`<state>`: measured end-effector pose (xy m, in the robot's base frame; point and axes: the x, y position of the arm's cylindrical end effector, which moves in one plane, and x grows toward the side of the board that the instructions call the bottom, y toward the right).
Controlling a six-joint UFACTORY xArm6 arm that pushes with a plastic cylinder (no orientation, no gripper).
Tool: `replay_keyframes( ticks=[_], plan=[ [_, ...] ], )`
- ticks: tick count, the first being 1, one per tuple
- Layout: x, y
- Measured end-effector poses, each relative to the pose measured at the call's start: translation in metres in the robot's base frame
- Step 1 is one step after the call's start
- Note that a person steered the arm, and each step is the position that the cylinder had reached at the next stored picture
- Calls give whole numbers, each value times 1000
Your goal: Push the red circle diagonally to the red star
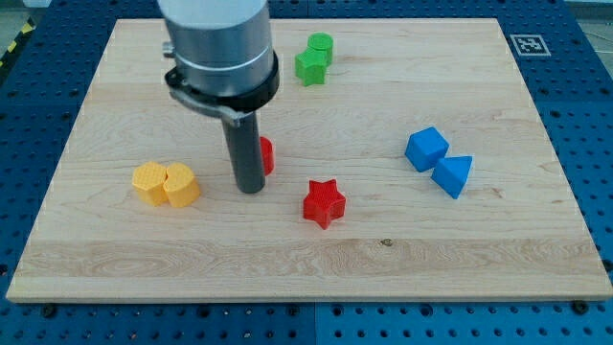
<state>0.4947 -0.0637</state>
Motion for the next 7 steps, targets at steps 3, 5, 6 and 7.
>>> replay_keyframes(
  ticks=[3, 5, 6, 7],
  plan=[
    [0, 53],
    [-29, 38],
    [-33, 33],
    [-23, 33]
  ],
)
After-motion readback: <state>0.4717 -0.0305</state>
